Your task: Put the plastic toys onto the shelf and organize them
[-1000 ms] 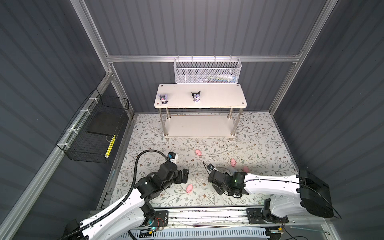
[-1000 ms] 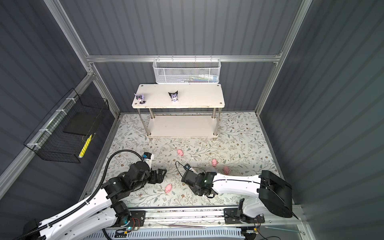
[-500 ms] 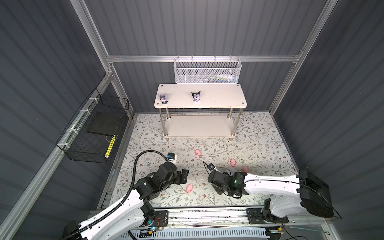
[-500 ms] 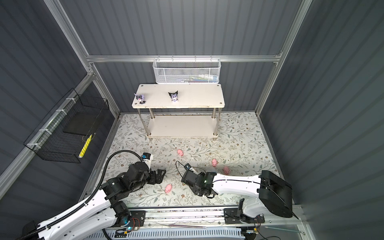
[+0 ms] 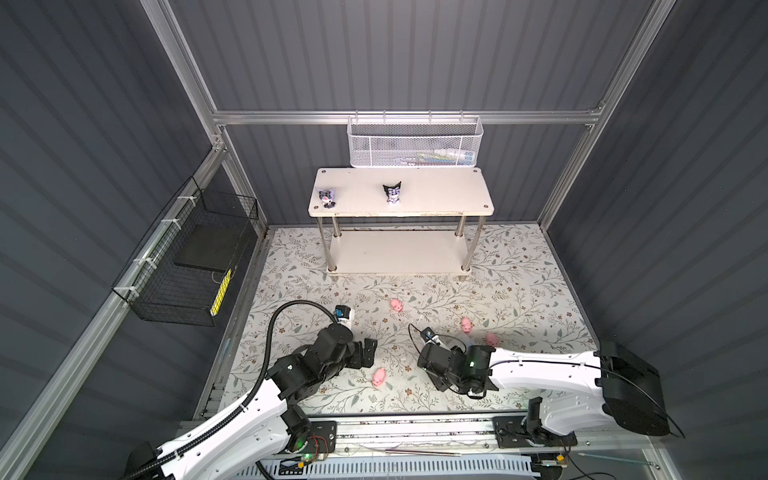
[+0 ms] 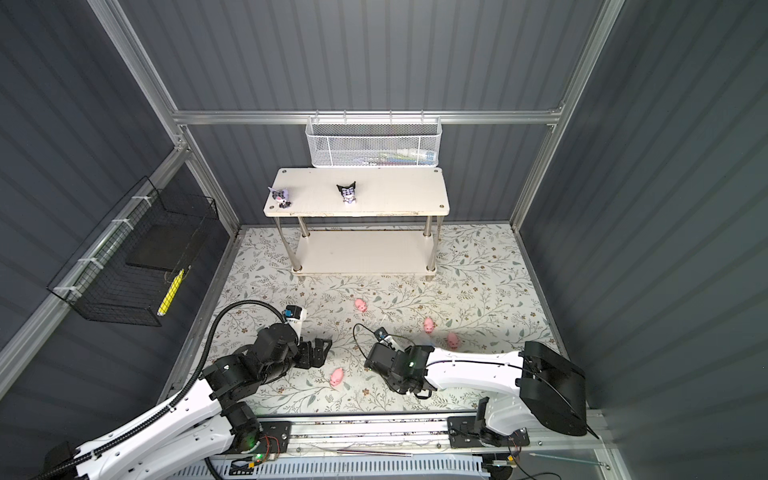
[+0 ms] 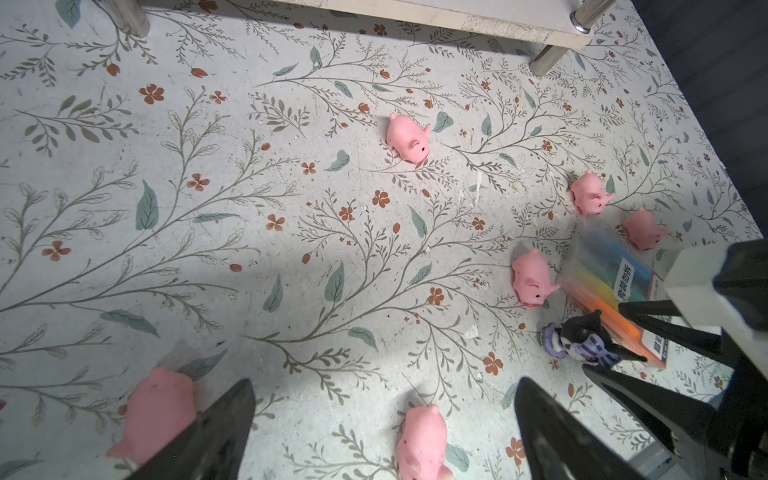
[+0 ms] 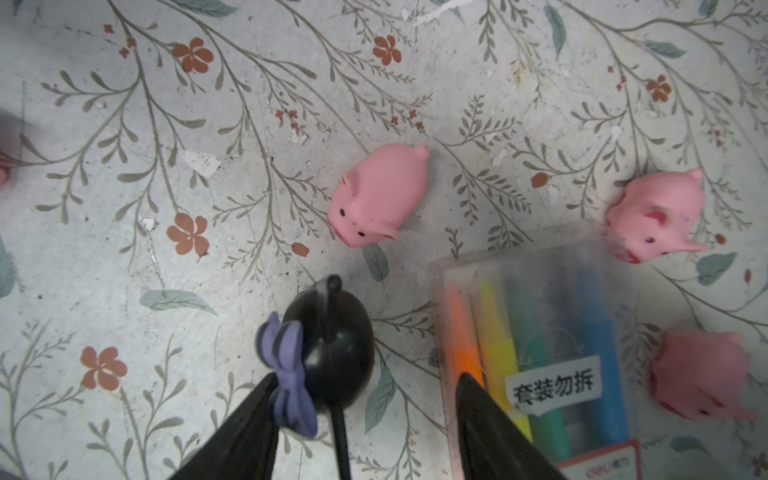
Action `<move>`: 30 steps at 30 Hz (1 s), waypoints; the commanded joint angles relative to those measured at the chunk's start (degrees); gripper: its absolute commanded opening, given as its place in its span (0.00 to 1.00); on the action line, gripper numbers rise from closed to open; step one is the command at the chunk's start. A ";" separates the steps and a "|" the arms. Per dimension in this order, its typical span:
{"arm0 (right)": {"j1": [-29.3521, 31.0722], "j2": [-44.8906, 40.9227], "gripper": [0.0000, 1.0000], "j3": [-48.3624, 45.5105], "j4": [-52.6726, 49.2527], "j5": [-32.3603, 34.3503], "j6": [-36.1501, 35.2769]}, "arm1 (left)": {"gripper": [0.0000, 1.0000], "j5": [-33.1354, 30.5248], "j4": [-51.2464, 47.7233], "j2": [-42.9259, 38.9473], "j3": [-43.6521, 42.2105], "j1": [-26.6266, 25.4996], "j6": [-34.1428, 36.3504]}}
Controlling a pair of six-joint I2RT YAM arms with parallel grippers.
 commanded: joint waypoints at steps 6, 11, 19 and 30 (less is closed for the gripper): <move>0.28 -0.45 0.68 -0.21 -4.21 1.45 3.52 | 0.97 0.15 -0.73 -0.15 2.10 -0.29 0.77; 0.26 -0.94 0.69 -0.36 -5.17 1.76 4.46 | 0.97 0.42 -1.00 -0.25 2.30 -0.34 0.94; 0.28 -1.60 0.70 -0.45 -6.79 3.50 6.33 | 0.97 0.57 -1.33 -0.55 2.78 -0.33 1.23; 0.23 -2.37 0.71 -0.71 -8.10 3.36 7.64 | 0.97 0.59 -2.76 -2.62 2.47 -0.29 0.91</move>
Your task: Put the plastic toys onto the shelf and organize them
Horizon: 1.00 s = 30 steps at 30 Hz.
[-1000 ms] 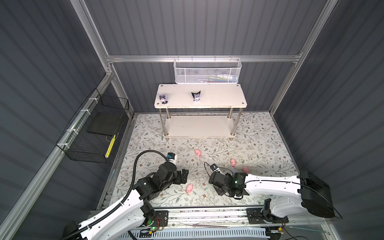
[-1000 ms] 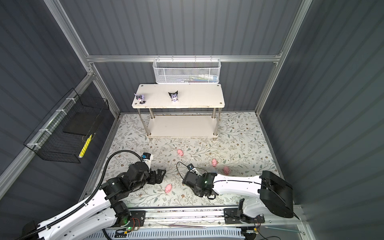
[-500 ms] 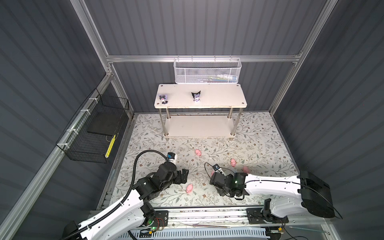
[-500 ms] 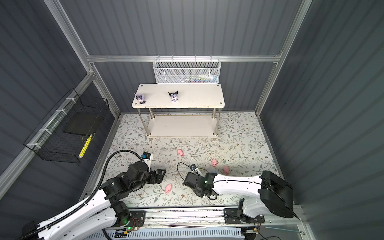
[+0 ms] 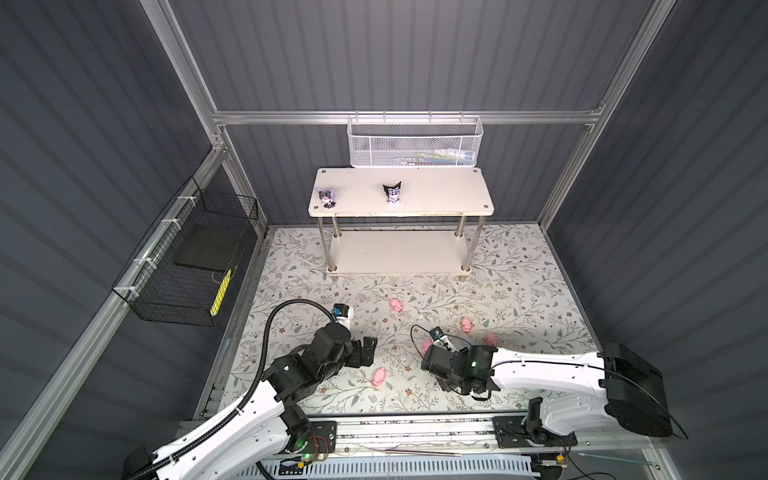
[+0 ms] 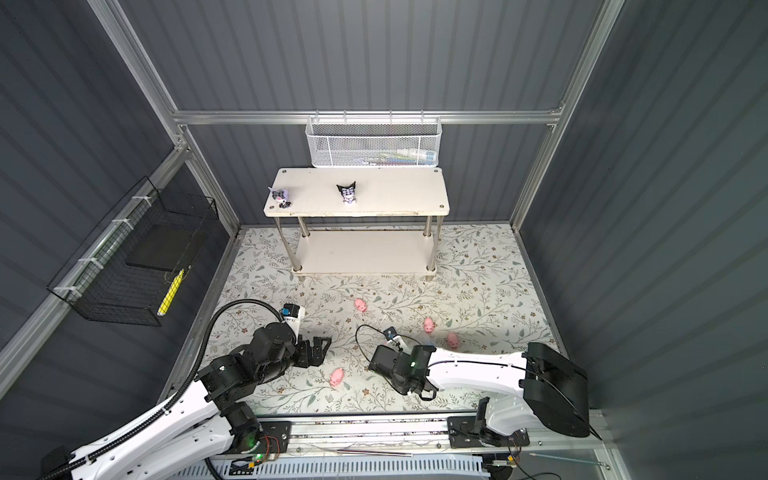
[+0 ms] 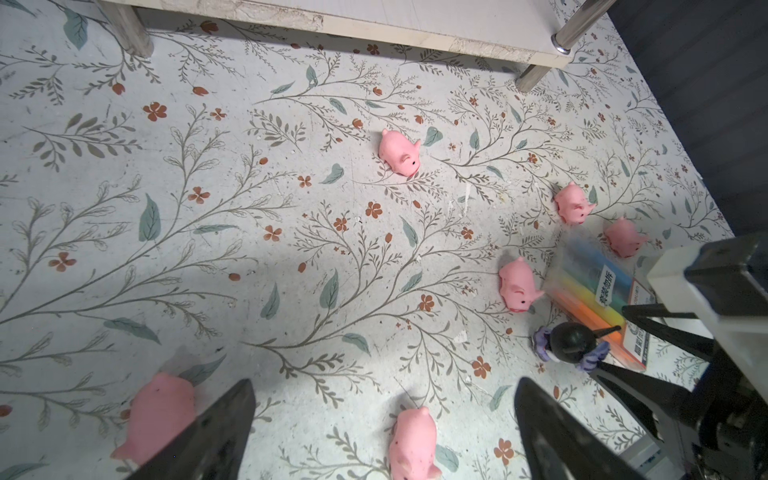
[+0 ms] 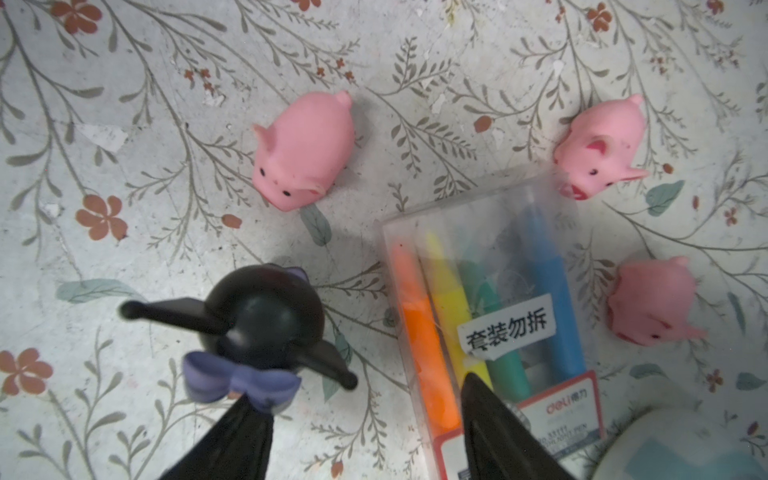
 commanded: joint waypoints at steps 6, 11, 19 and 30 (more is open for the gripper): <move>1.63 -4.50 0.71 -0.12 -2.88 0.61 2.63 | 0.97 0.26 -2.63 -1.90 1.41 -0.36 0.85; 5.03 -6.10 0.74 0.20 -2.02 1.70 6.27 | 0.97 -0.29 -3.55 -2.71 1.54 -0.33 0.94; 13.54 -7.42 0.80 -6.63 9.83 10.92 16.57 | 0.97 -0.76 -5.07 -4.99 1.86 -0.32 0.85; 15.05 -7.55 0.81 -14.77 23.17 19.01 16.56 | 0.97 -0.65 -5.80 -6.43 2.26 -0.34 0.58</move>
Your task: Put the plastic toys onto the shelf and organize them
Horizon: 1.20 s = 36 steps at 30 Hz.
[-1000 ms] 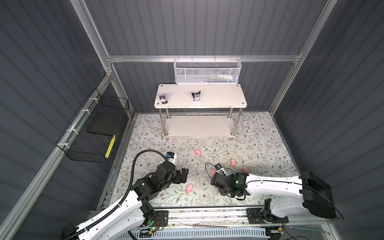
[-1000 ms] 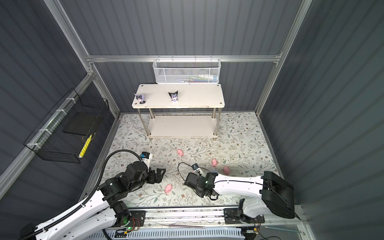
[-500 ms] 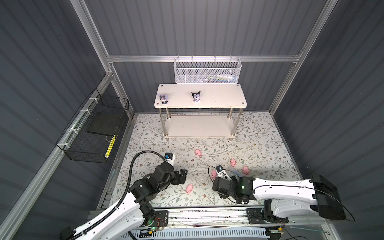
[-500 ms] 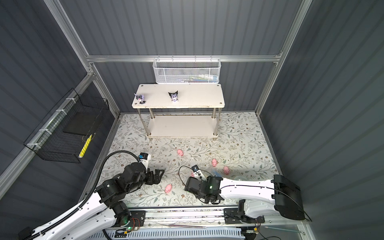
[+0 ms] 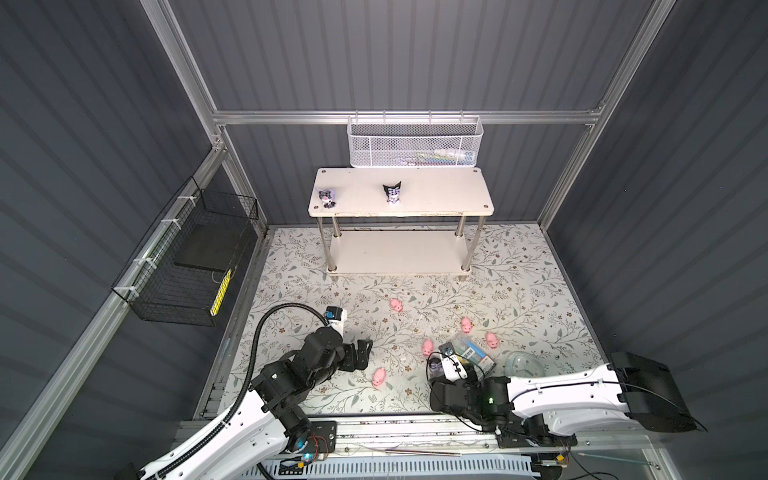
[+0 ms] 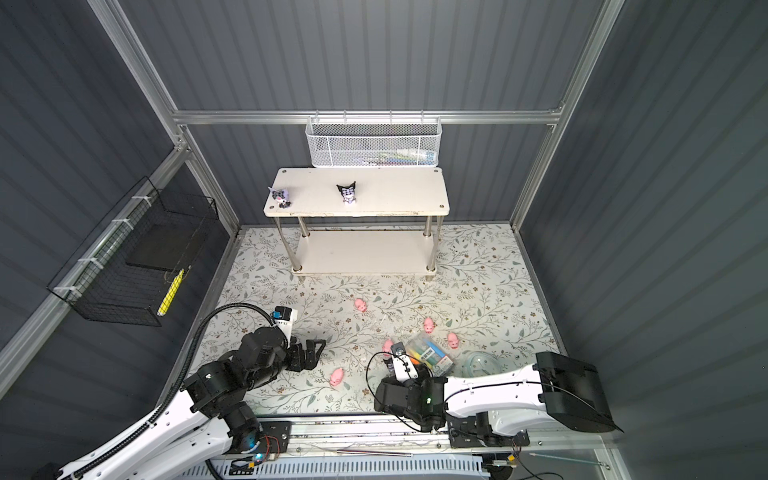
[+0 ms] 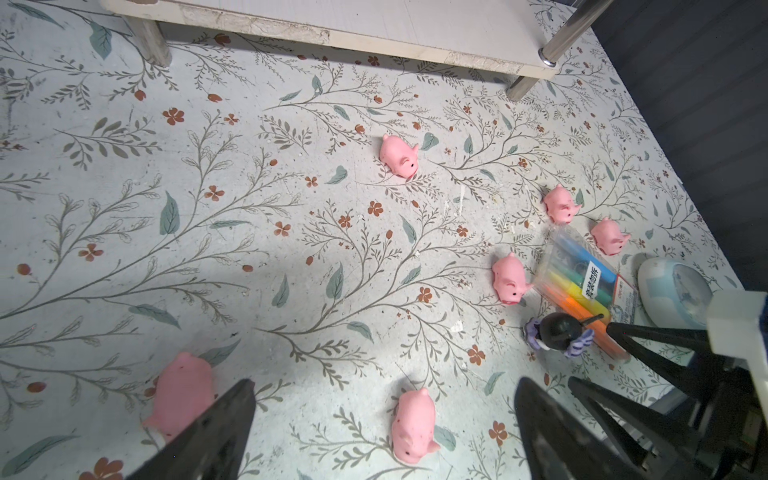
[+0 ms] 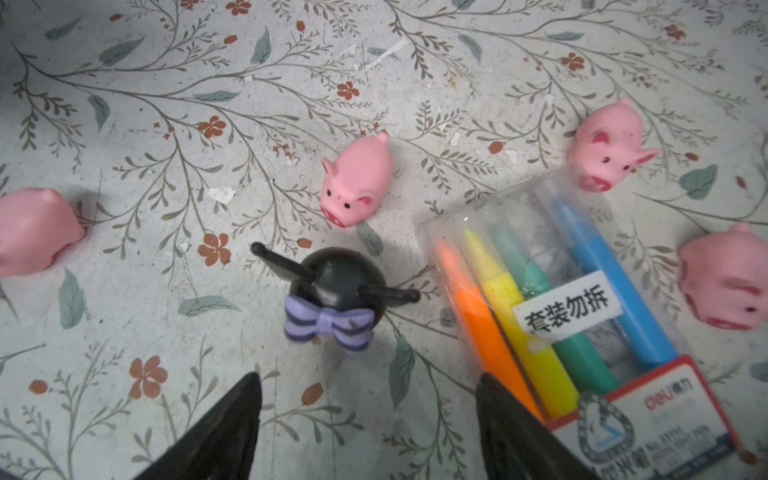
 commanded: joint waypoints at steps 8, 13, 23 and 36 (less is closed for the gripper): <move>0.45 1.75 0.79 -2.54 13.10 3.49 -1.94 | 0.97 -1.01 -1.85 -0.87 2.45 -0.31 0.37; 0.36 4.31 0.79 -2.49 15.53 4.45 -1.98 | 0.97 -1.47 -2.67 -1.67 2.58 -0.30 -0.10; -0.27 7.07 0.69 -2.65 17.65 6.78 -1.76 | 0.97 -2.07 -3.23 -2.02 2.88 -0.36 -0.52; -2.93 7.10 0.59 -4.12 21.63 3.92 -5.18 | 0.97 -2.59 -4.33 -2.31 3.34 -0.33 -0.69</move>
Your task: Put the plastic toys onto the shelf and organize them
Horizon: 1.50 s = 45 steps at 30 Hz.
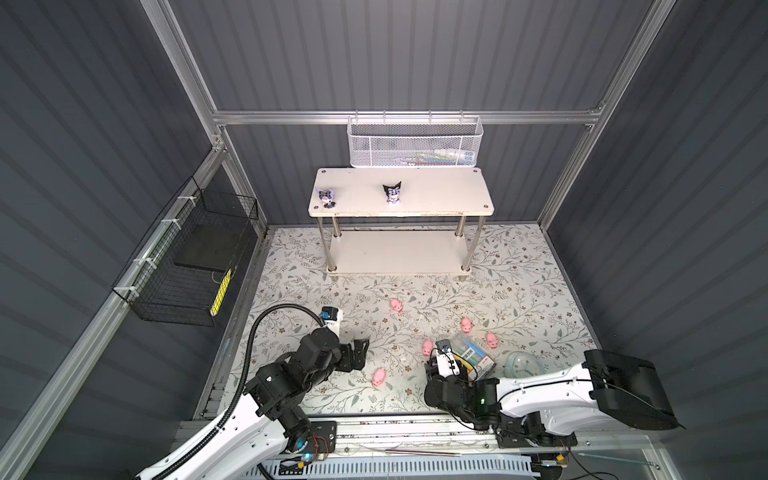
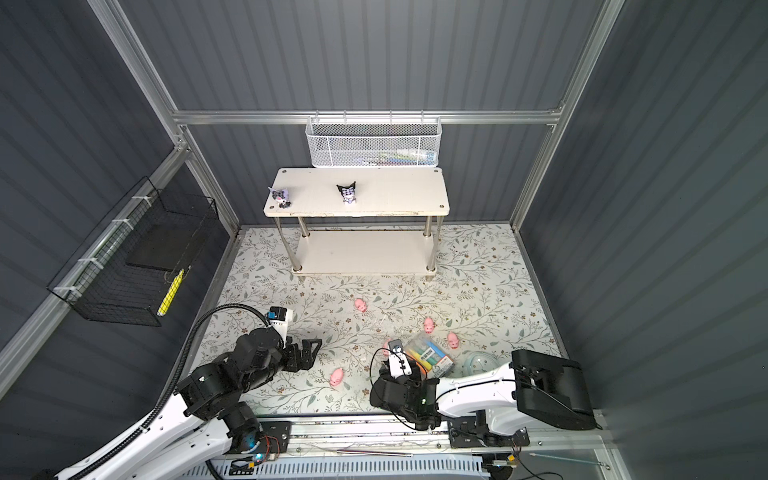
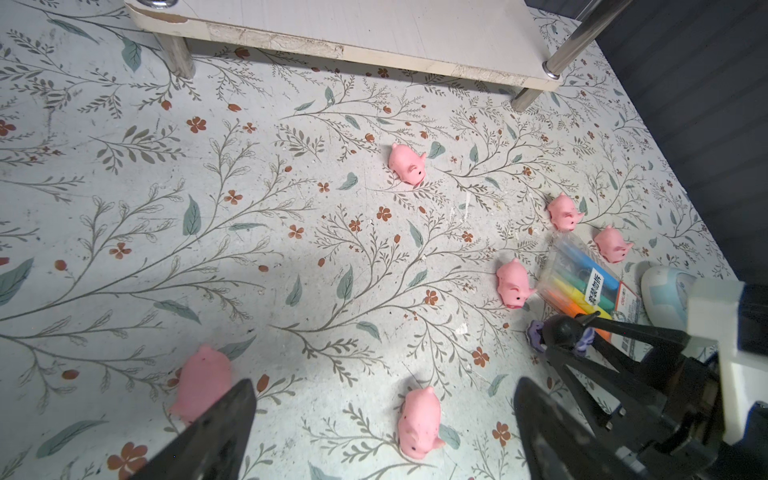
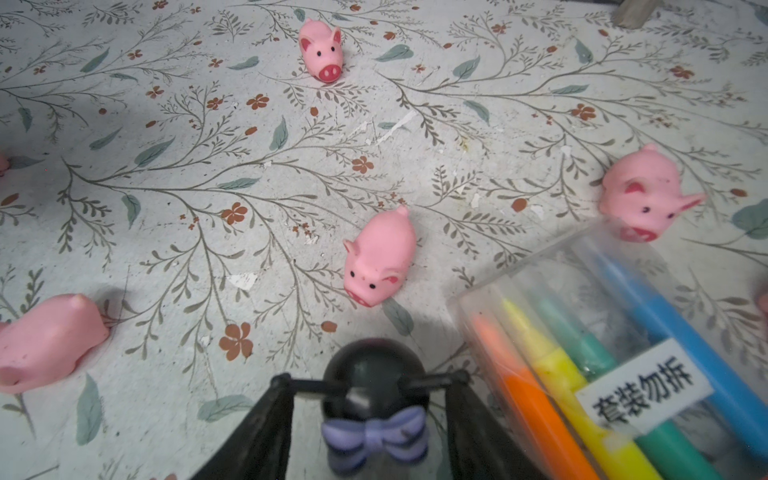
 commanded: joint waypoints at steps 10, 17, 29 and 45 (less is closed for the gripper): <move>-1.64 1.48 0.60 -0.94 5.92 -4.58 -7.02 | 0.97 -0.99 -1.50 0.14 2.25 -0.29 -0.60; -3.71 1.06 0.59 -2.00 7.30 -6.79 -9.40 | 0.97 -1.54 -1.95 0.59 2.84 -0.34 -0.41; -5.52 1.01 0.42 -3.38 8.83 -8.52 -10.49 | 0.96 -1.55 -1.03 2.58 3.30 -0.29 -0.88; -5.46 -3.98 0.58 -1.95 3.25 -9.90 -9.98 | 0.96 -1.57 -0.60 3.60 3.46 -0.36 -1.35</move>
